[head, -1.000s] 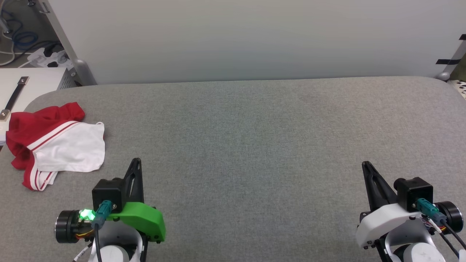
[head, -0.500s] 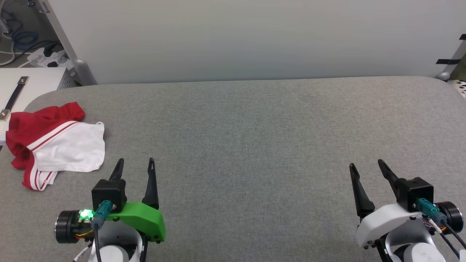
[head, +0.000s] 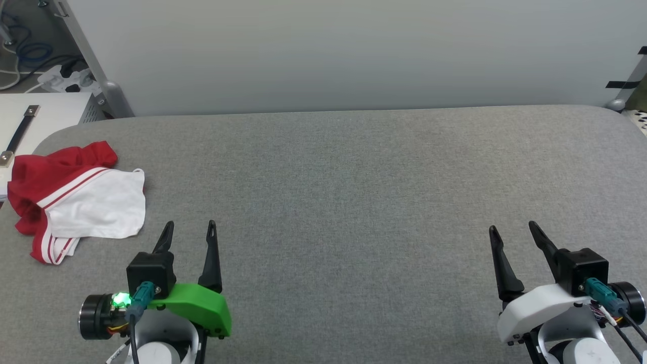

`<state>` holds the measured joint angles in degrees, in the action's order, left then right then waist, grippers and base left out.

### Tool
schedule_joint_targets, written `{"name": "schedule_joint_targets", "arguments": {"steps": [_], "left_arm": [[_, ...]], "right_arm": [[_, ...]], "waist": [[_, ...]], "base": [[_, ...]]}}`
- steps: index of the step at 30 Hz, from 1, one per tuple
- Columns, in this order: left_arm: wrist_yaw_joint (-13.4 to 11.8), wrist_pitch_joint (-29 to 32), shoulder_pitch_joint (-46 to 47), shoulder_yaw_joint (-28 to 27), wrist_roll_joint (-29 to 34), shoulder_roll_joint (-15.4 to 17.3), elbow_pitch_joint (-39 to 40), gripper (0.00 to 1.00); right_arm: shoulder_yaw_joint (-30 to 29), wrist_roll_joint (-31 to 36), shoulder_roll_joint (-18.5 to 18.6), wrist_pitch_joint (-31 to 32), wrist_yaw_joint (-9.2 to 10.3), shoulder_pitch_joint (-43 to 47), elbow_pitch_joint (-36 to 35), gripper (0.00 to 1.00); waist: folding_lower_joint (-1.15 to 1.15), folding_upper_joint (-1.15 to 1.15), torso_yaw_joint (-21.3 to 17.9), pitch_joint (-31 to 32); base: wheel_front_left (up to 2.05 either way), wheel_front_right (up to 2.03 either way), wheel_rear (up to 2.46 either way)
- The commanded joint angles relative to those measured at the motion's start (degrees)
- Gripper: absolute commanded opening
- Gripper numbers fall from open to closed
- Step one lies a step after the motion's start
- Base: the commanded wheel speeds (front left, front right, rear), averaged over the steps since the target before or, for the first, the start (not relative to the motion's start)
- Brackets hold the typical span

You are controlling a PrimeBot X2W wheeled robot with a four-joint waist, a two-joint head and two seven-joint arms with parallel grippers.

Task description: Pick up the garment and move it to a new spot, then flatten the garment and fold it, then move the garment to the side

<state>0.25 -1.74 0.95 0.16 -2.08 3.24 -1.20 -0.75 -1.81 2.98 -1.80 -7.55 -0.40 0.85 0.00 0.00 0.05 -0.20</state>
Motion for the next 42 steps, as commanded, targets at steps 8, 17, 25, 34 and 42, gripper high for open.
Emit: {"name": "schedule_joint_targets", "arguments": {"steps": [8, 17, 25, 34, 42], "left_arm": [[-0.12, -1.5, -0.44, 0.53, -1.59, -0.08, -0.88, 1.0], [-0.02, -2.56, -0.41, 0.66, -2.75, -0.1, -1.24, 1.0], [0.48, -3.98, -0.62, 0.72, -3.76, -0.14, 0.8, 1.0], [0.62, -5.05, -1.11, 1.21, -4.55, -0.16, 0.97, 1.0], [0.64, -6.0, -1.2, 1.84, -5.13, -0.19, -0.66, 1.0]], "right_arm": [[-0.45, -0.83, -0.02, -1.6, 0.01, 0.43, -0.16, 1.0], [-0.58, -1.44, -0.03, -2.64, 0.02, 0.53, -1.03, 1.0], [-0.71, -1.53, -0.04, -4.05, 0.02, 0.75, -3.05, 1.0], [-0.95, -1.1, -0.05, -5.11, 0.03, 1.25, -3.04, 1.0], [-0.78, -1.56, -0.06, -6.04, 0.03, 1.24, -3.23, 1.0]], "waist": [[0.0, 0.0, 0.05, -0.22], [0.0, 0.0, 0.17, -0.3], [0.0, 0.0, 0.3, -0.33], [0.0, 0.0, 0.36, -0.49], [0.0, 0.0, 0.45, -0.71]], "base": [[0.0, 0.0, 0.0], [0.0, 0.0, 0.0], [0.0, 0.0, 0.0], [0.0, 0.0, 0.0], [0.0, 0.0, 0.0]]}}
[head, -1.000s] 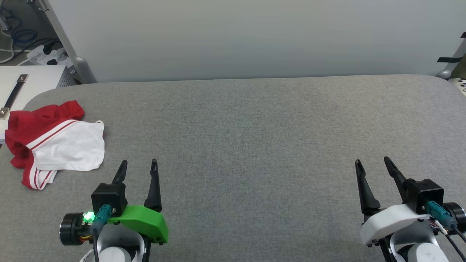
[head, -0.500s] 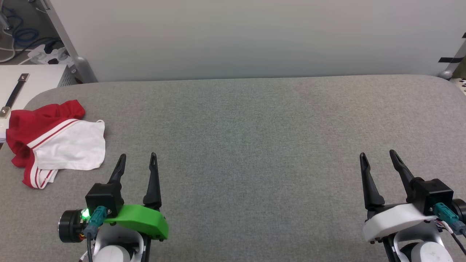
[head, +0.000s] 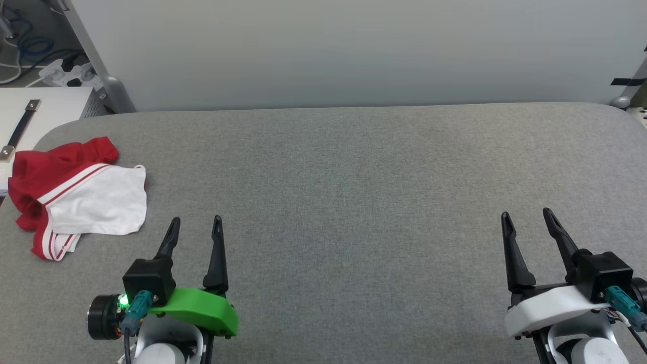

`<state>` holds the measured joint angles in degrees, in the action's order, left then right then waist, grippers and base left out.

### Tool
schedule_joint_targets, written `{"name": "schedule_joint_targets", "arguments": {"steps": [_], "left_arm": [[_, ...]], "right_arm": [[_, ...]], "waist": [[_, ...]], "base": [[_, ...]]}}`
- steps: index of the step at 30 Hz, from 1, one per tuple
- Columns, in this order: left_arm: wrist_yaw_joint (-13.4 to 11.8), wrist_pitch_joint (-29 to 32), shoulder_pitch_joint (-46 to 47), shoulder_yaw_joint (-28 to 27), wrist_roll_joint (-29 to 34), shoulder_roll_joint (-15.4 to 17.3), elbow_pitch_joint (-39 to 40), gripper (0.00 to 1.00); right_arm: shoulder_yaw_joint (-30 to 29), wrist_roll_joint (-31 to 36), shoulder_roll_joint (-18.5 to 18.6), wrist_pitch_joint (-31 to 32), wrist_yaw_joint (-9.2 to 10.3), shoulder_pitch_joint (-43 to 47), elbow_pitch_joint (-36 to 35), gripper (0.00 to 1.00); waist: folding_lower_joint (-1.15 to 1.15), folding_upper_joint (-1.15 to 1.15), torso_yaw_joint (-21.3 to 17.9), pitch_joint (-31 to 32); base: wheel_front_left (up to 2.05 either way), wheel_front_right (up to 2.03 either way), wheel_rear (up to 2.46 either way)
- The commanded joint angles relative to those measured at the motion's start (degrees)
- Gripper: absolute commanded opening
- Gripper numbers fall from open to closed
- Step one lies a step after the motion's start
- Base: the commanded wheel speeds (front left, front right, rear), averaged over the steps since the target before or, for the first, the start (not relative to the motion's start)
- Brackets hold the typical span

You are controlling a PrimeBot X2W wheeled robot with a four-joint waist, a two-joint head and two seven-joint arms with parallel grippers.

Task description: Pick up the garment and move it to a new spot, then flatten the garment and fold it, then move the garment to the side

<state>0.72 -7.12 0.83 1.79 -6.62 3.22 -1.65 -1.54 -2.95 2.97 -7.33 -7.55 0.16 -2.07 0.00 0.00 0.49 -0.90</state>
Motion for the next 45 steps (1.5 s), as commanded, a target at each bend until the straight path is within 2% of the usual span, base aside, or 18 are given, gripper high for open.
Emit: {"name": "schedule_joint_targets", "arguments": {"steps": [1, 20, 26, 35, 45], "left_arm": [[0.21, -0.75, -1.07, 0.24, -0.7, -0.18, -0.2, 1.0], [1.23, -2.98, -1.35, 1.61, -2.97, -0.23, -3.56, 1.0], [1.3, -3.69, -1.1, 1.85, -3.6, -0.25, -3.68, 1.0], [1.45, -4.76, -0.83, 1.58, -4.2, -0.27, -4.25, 1.0], [1.68, -5.95, -1.32, 1.67, -4.86, -0.3, -4.84, 1.0]], "right_arm": [[-0.03, -0.47, -0.05, -0.63, 0.03, 0.72, -0.4, 1.0], [-0.19, -0.5, -0.06, -2.84, 0.04, 1.42, 2.31, 1.0], [0.18, -1.03, -0.07, -3.54, 0.05, 1.63, 2.45, 1.0], [1.71, -1.4, -0.07, -4.6, 0.05, 1.66, 2.38, 1.0], [3.51, -2.4, -0.08, -5.77, 0.06, 2.07, 2.86, 1.0]], "waist": [[0.0, 0.0, 0.03, -0.04], [0.0, 0.0, 0.47, -0.17], [0.0, 0.0, 1.85, -0.54], [0.0, 0.0, 7.28, -1.58], [0.0, 0.0, 15.88, -0.99]], "base": [[0.0, 0.0, 0.0], [0.0, 0.0, 0.0], [0.0, 0.0, 0.0], [0.0, 0.0, 0.0], [0.0, 0.0, 0.0]]}}
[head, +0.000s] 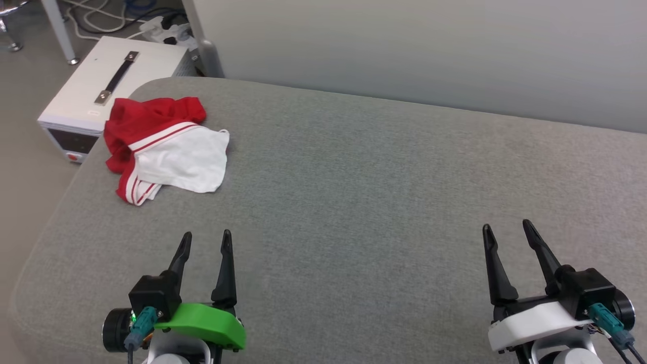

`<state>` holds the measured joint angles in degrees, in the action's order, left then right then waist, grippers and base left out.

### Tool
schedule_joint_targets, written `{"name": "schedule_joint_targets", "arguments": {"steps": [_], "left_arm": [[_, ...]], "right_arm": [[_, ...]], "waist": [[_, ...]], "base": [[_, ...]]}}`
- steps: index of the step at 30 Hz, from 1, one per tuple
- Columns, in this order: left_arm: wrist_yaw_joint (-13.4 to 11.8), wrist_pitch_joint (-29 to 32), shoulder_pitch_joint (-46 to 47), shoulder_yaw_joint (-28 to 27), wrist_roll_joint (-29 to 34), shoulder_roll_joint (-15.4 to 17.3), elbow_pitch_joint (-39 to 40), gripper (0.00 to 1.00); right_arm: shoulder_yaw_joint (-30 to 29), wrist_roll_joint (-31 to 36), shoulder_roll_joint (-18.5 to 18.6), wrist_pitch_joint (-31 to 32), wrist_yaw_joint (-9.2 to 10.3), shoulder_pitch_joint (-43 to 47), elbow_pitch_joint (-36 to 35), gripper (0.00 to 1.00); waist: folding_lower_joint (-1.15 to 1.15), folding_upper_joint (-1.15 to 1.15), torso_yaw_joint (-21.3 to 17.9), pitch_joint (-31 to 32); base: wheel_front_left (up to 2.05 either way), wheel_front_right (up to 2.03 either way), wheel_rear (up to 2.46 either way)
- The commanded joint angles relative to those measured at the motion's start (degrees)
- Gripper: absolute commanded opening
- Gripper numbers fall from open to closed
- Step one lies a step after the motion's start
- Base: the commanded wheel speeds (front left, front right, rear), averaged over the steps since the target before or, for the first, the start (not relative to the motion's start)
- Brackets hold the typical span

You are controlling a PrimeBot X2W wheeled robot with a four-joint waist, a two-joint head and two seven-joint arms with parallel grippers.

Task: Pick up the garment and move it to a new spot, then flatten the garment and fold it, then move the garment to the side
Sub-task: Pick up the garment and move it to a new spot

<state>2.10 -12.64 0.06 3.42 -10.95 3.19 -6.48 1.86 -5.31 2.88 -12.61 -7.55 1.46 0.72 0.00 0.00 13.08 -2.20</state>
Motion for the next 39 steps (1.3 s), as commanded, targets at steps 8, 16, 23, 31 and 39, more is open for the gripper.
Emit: {"name": "schedule_joint_targets", "arguments": {"steps": [8, 16, 23, 31, 39], "left_arm": [[0.95, -1.41, -1.26, 0.85, -0.48, -0.29, -0.65, 1.0], [1.29, -2.35, -1.63, 0.75, -0.91, -0.32, -0.63, 1.0], [0.98, -2.36, -1.39, 0.66, -1.2, -0.32, -0.53, 1.0], [1.63, -2.36, -1.55, 0.26, -3.7, -0.32, -0.92, 1.0], [2.96, -2.36, 2.35, -1.33, -3.85, -0.32, -2.34, 1.0]], "right_arm": [[0.54, -1.03, 0.0, -1.46, 0.06, 1.26, 0.34, 1.0], [1.07, -1.89, -0.01, -2.39, 0.06, 1.33, 0.47, 1.0], [1.14, -1.88, -0.01, -2.39, 0.06, 1.21, 0.59, 1.0], [1.64, -1.99, -0.01, -2.39, 0.06, 0.62, 1.14, 1.0], [2.4, -0.25, -0.01, -2.39, 0.06, -1.48, -0.58, 1.0]], "waist": [[0.0, 0.0, 9.53, 1.28], [0.0, 0.0, 13.09, 1.03], [0.0, 0.0, 13.43, 0.56], [0.0, 0.0, 12.57, -0.24], [0.0, 0.0, 8.81, -5.43]], "base": [[0.0, 0.0, 0.0], [0.0, 0.0, 0.0], [0.0, 0.0, 0.0], [0.0, 0.0, 0.0], [0.0, 0.0, 0.0]]}}
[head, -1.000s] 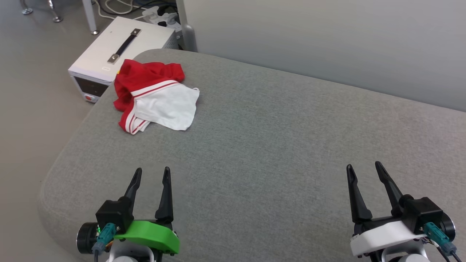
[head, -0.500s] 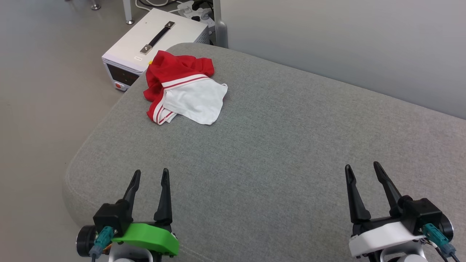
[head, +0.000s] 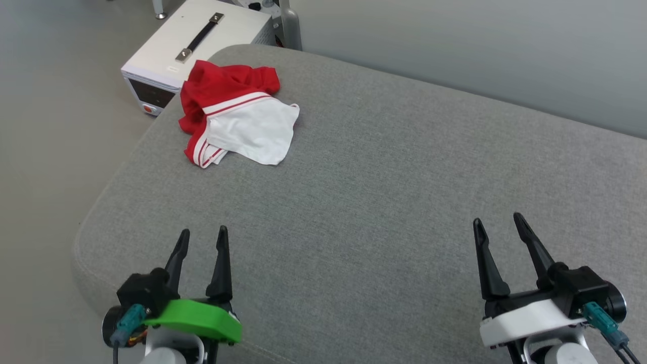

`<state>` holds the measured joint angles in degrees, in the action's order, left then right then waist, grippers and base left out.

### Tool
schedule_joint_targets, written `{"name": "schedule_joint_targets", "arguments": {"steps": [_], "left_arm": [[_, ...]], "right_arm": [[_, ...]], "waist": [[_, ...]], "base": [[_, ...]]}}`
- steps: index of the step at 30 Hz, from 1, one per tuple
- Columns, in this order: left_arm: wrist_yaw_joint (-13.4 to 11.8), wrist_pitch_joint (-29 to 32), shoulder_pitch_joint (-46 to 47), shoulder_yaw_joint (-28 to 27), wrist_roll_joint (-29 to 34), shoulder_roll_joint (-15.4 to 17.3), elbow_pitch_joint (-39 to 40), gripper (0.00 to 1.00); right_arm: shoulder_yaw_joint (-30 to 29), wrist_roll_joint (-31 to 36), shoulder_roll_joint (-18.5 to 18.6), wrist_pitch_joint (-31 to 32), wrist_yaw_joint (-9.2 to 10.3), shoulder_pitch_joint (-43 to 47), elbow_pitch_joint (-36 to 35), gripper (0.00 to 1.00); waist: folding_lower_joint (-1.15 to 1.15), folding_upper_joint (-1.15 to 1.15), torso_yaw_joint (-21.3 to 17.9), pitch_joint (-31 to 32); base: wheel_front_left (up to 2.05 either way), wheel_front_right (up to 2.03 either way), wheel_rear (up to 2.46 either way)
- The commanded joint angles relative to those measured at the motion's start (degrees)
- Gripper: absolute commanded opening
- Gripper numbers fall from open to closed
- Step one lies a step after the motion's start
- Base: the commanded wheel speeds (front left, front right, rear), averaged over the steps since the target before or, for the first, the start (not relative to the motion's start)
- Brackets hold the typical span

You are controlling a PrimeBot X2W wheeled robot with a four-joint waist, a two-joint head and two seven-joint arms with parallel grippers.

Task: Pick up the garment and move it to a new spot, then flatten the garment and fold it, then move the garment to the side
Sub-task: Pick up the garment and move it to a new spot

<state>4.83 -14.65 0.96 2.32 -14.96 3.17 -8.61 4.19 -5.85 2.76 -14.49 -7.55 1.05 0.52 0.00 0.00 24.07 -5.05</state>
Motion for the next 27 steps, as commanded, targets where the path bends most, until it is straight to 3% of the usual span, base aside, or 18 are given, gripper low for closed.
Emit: {"name": "schedule_joint_targets", "arguments": {"steps": [1, 6, 10, 21, 27], "left_arm": [[0.51, -0.35, 2.39, -0.55, -0.68, -0.29, -1.18, 1.0], [2.17, -0.35, 11.54, -1.97, -3.07, 1.82, -7.33, 1.0], [2.57, 1.05, 20.85, 0.73, -3.73, 7.14, -13.91, 1.0], [2.65, 25.45, 43.74, 12.25, -15.98, 22.59, -25.79, 1.0], [2.65, 33.69, 51.54, 15.23, -18.8, 29.41, -32.25, 1.0]], "right_arm": [[0.22, 0.59, 0.11, -0.51, 0.06, -1.47, -0.72, 1.0], [0.36, 0.96, 0.11, -0.51, 0.06, -3.47, -2.73, 1.0], [1.24, 2.32, 0.11, -0.51, 0.06, -5.22, -4.43, 1.0], [2.7, 4.05, 0.44, -0.51, 0.06, -9.85, -8.54, 1.0], [3.82, 4.01, 0.36, -0.51, 0.06, -11.35, -9.78, 1.0]], "waist": [[0.0, 0.0, -2.82, -3.53], [0.0, 0.0, -6.31, -9.21], [0.0, 0.0, -8.86, -13.82], [0.0, 0.0, -15.08, -24.59], [0.0, 0.0, -18.3, -28.99]], "base": [[0.0, 0.0, 0.0], [0.0, 0.0, 0.0], [0.0, 0.0, 0.0], [0.0, 0.0, 0.0], [0.0, 0.0, 0.0]]}}
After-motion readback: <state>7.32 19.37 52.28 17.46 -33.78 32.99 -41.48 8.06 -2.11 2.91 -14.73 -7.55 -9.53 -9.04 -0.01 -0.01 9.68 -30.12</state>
